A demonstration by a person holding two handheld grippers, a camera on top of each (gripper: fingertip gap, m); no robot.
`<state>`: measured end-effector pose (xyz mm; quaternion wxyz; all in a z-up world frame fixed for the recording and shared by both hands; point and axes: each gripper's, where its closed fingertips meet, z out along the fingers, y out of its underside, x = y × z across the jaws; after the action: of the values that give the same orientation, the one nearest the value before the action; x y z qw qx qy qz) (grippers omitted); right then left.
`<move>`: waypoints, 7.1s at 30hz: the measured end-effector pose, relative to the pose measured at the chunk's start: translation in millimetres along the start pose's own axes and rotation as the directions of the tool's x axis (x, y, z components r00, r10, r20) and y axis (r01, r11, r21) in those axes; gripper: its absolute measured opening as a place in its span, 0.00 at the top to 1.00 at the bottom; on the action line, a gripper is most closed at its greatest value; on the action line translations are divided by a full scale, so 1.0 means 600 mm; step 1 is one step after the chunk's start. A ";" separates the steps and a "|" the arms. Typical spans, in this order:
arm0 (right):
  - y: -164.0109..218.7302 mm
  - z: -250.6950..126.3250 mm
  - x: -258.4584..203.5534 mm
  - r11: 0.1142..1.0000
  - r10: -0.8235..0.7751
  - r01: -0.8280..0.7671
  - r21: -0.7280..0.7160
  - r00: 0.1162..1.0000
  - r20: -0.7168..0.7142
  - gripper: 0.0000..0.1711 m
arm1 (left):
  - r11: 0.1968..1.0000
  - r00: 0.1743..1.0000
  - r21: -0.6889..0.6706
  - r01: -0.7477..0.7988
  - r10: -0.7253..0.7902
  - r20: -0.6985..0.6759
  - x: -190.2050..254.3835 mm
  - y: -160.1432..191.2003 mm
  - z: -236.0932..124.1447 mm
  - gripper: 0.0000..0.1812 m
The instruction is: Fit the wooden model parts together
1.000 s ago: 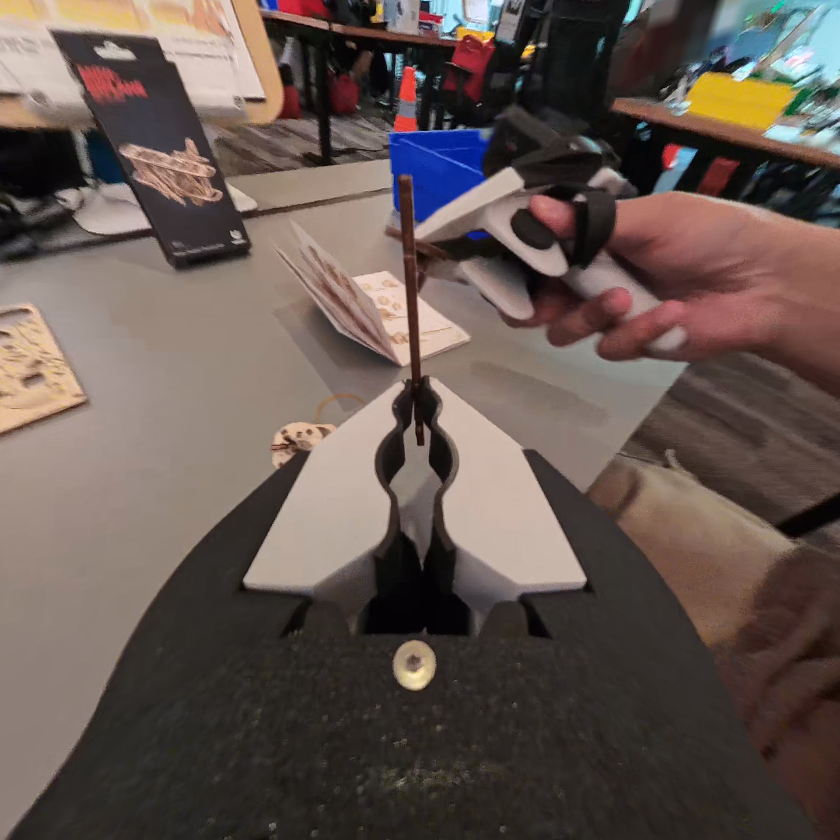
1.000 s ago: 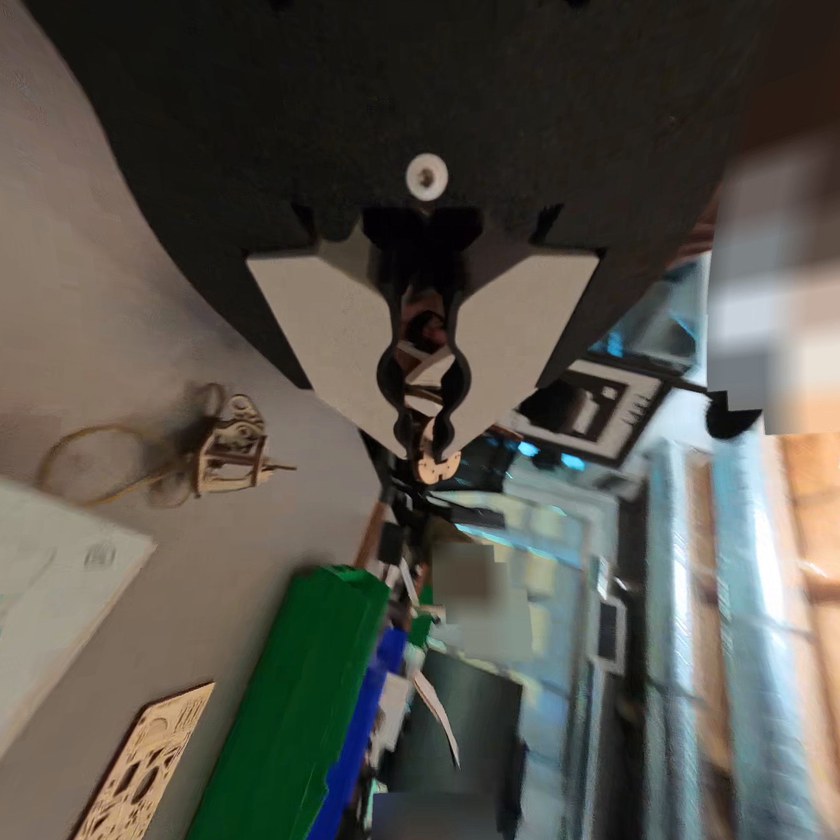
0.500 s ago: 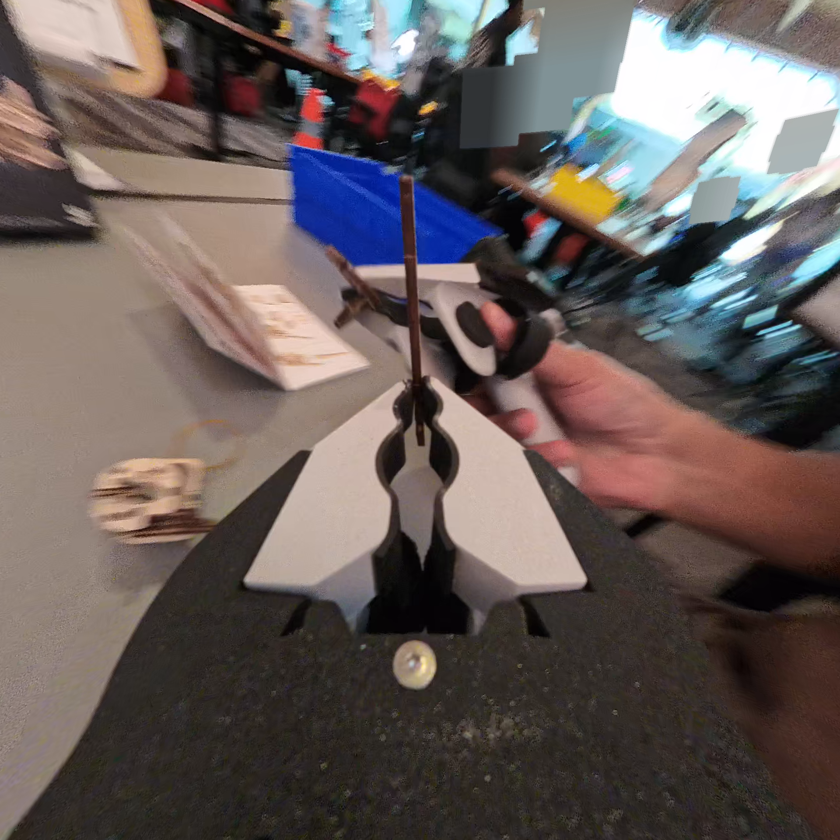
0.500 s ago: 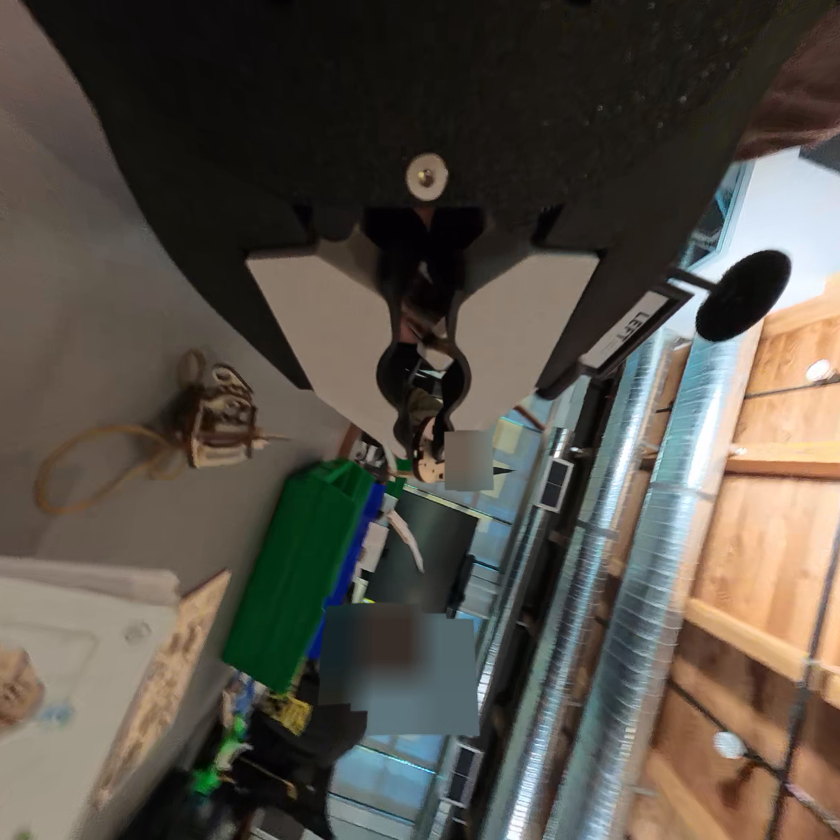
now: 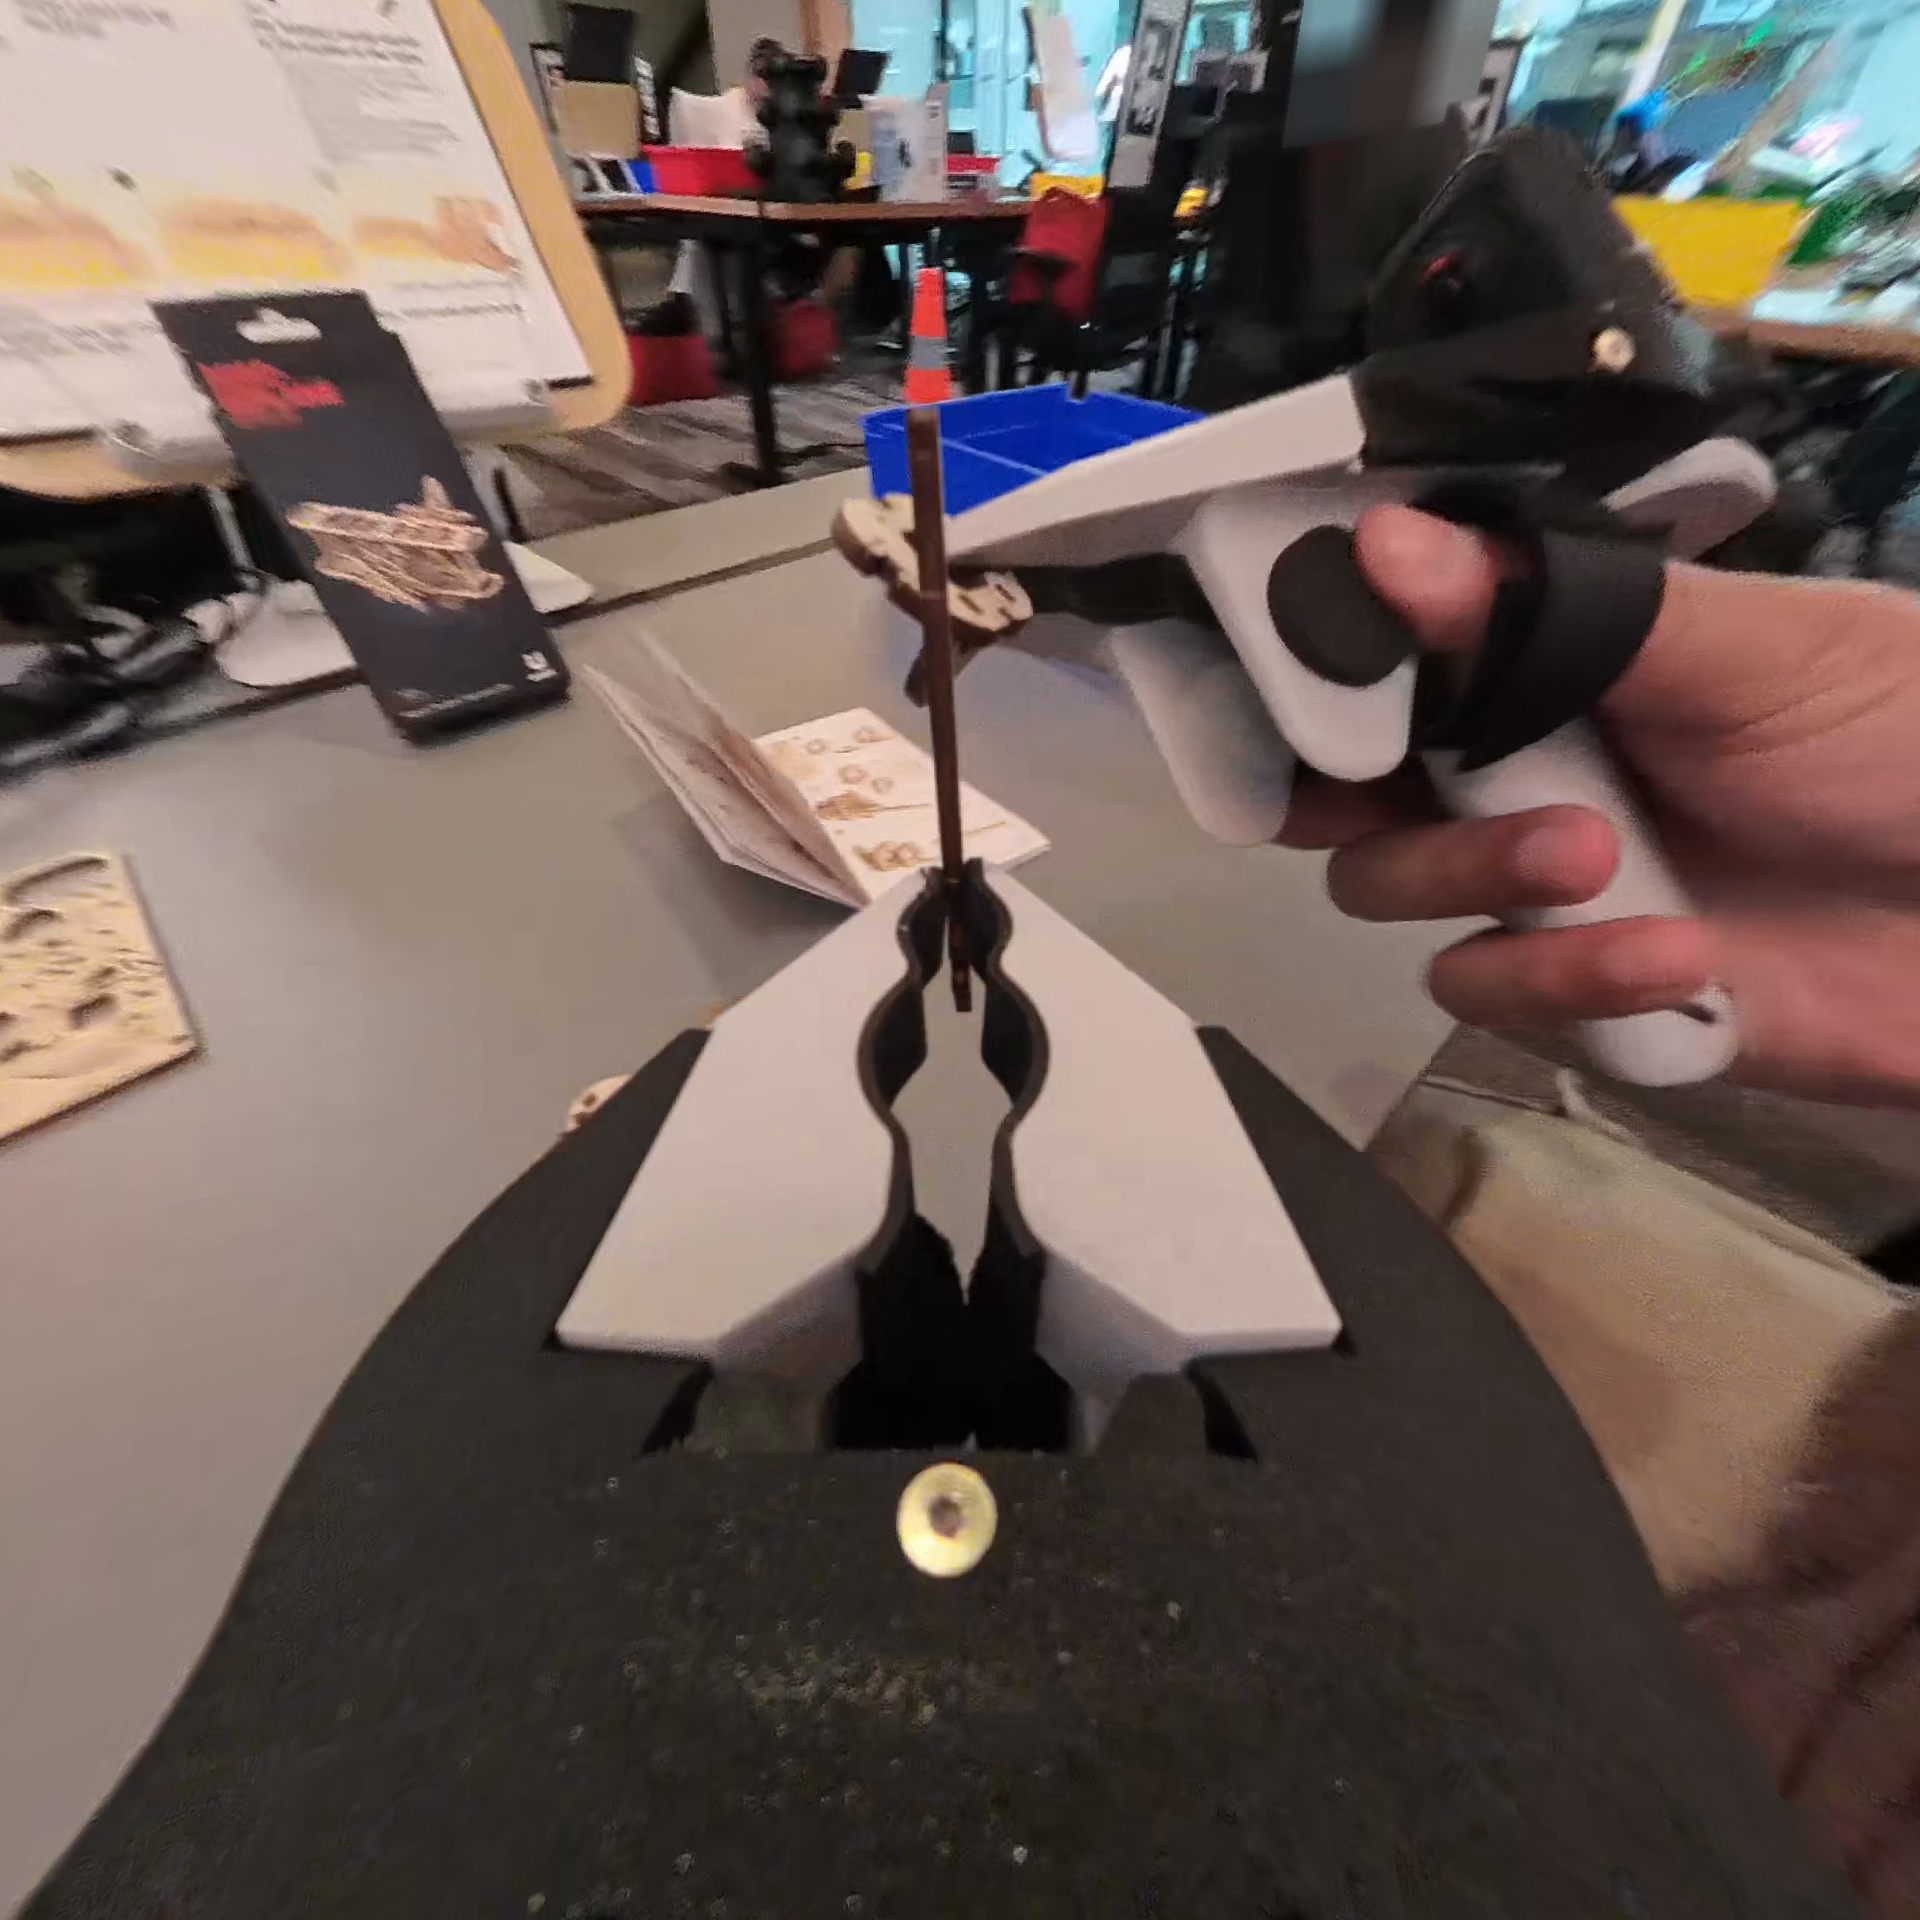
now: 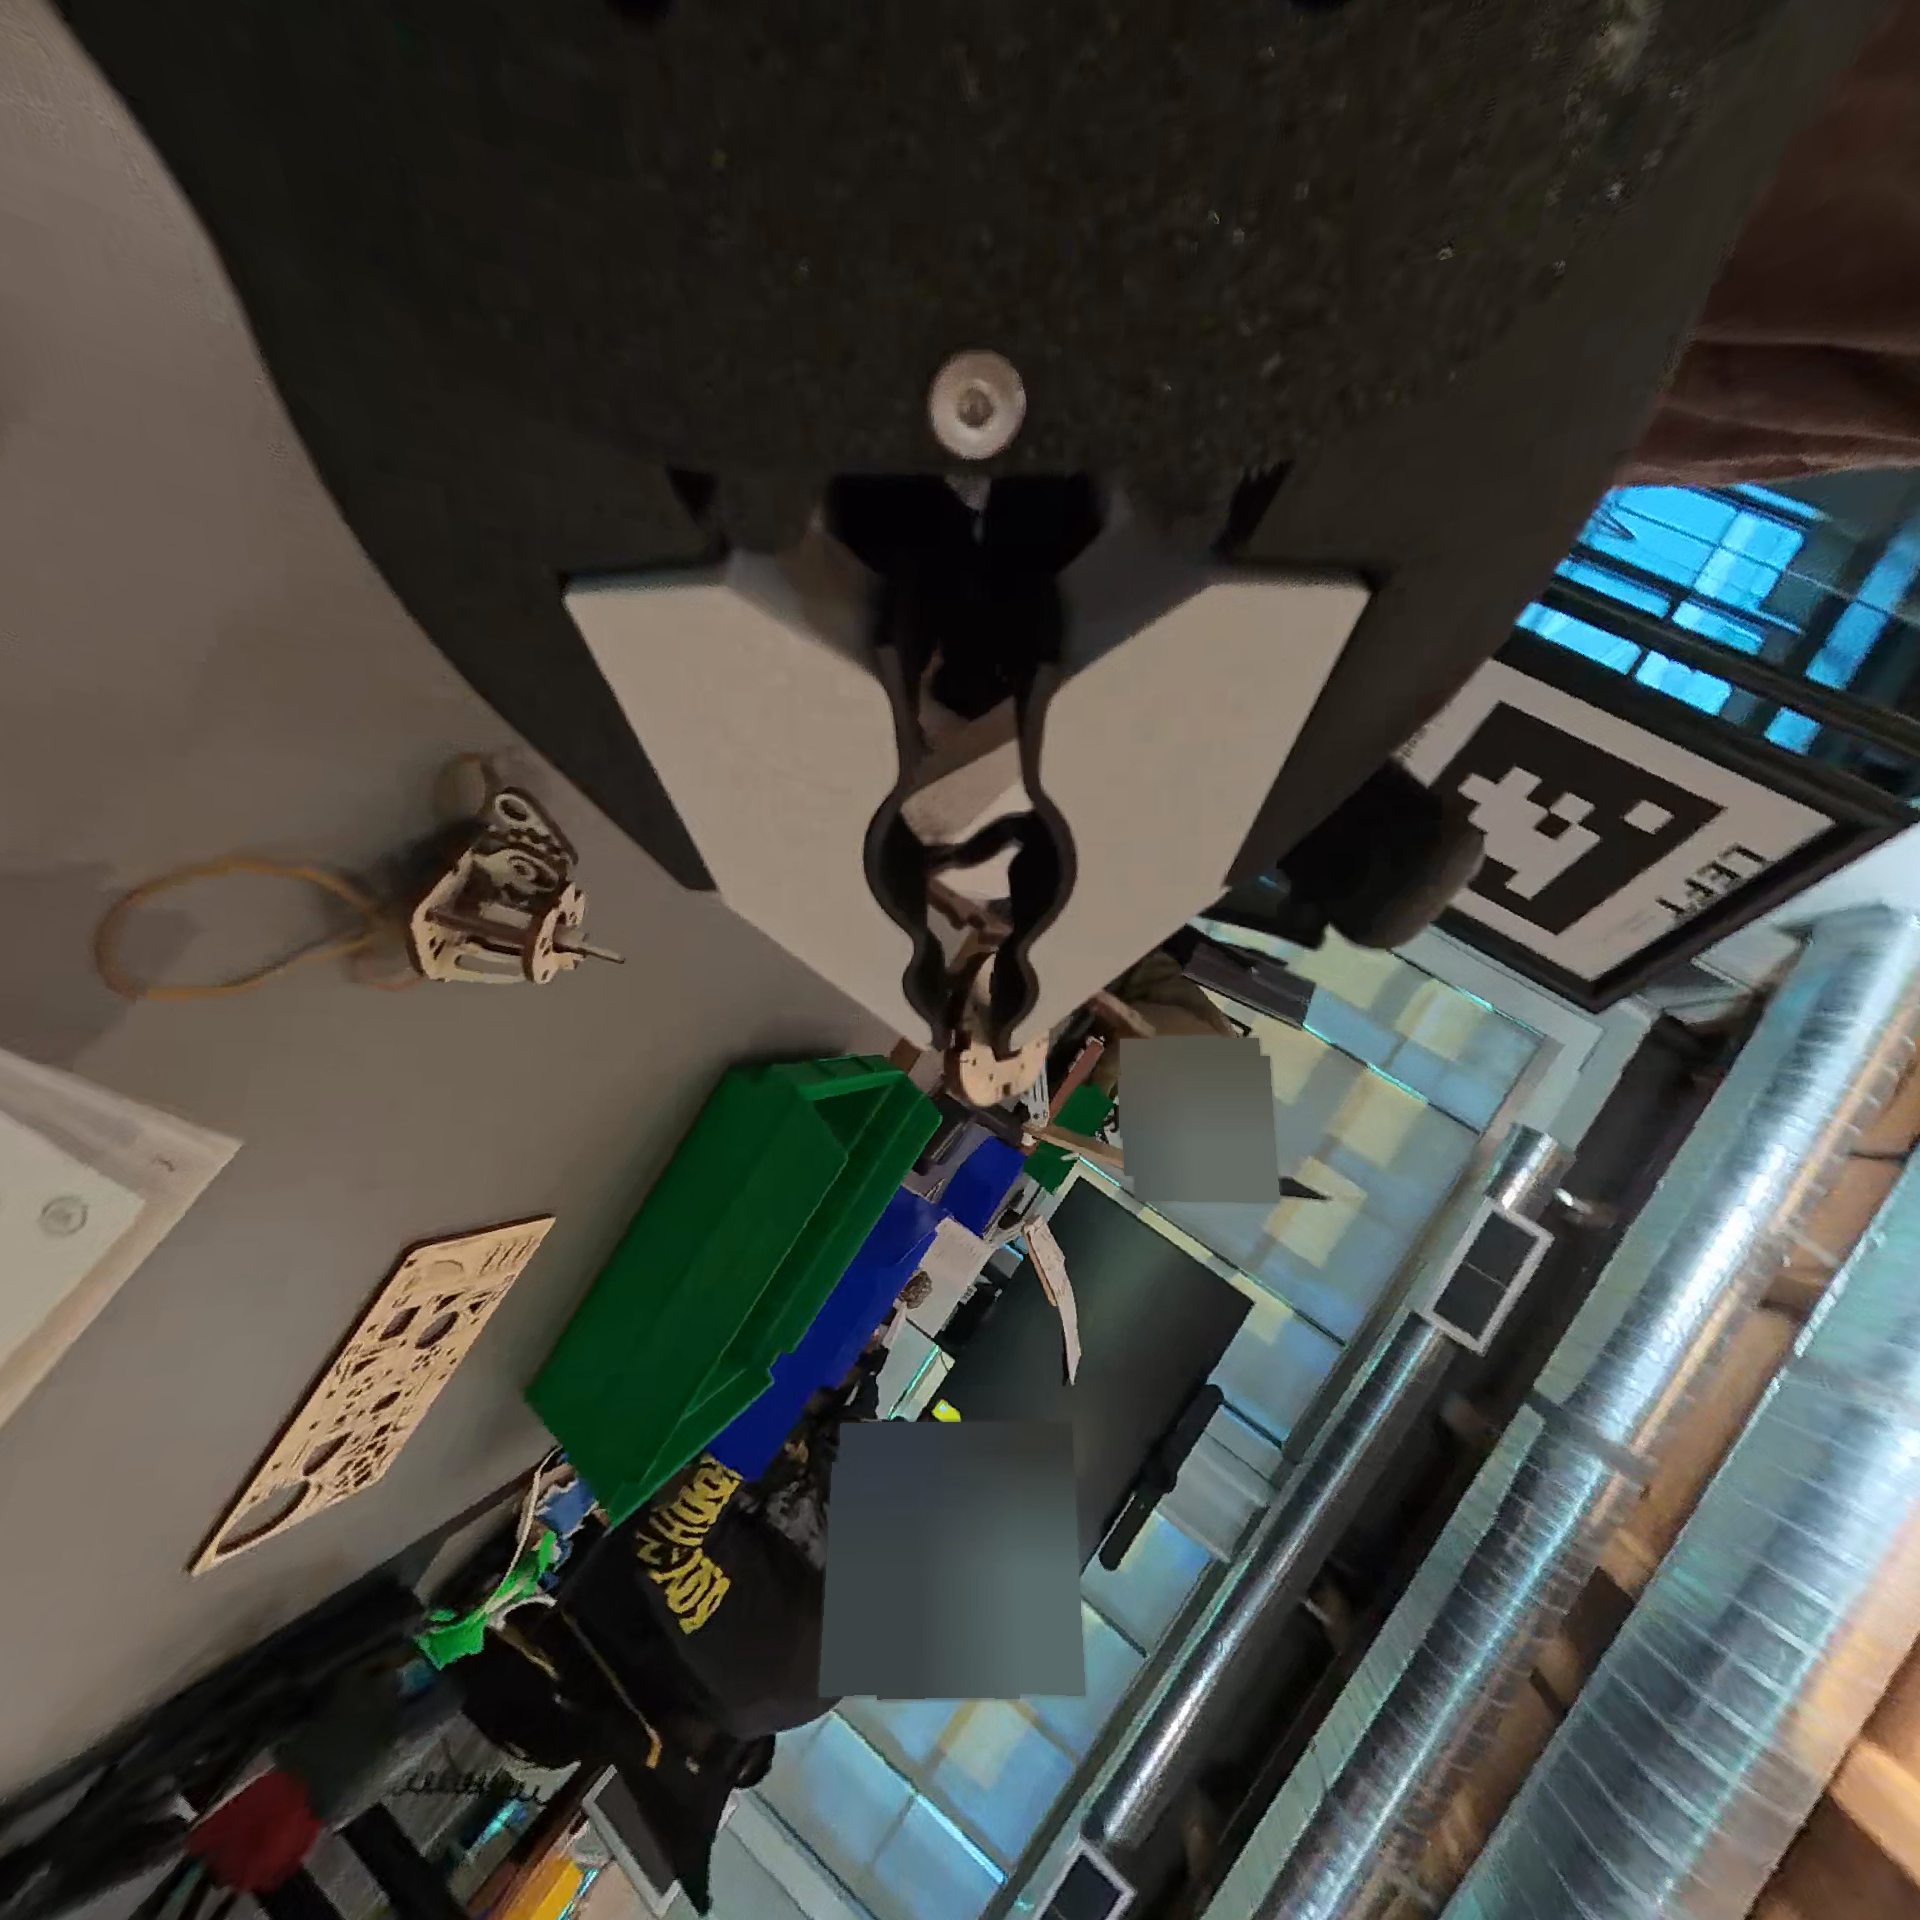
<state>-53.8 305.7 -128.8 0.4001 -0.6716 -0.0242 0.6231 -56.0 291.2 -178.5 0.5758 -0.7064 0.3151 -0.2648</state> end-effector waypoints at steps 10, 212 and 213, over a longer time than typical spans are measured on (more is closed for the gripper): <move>0.017 0.002 0.013 0.997 0.068 -0.066 0.029 0.995 -0.077 0.96 | 0.985 0.977 -0.051 -0.163 0.169 0.134 -0.005 0.004 0.005 0.99; 0.069 0.002 0.105 0.845 0.533 -0.516 -0.143 0.833 0.148 0.98 | 0.916 0.944 -0.319 -0.243 0.299 0.139 -0.038 0.064 0.020 1.00; 0.070 0.002 0.106 0.855 0.516 -0.498 -0.147 0.845 0.136 0.98 | 0.916 0.945 -0.320 -0.241 0.296 0.136 -0.037 0.065 0.020 1.00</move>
<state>-60.2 311.4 -204.4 0.1814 -0.6184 0.0873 0.7596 -67.3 310.5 -219.6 0.5196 -0.7564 0.3918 -0.0667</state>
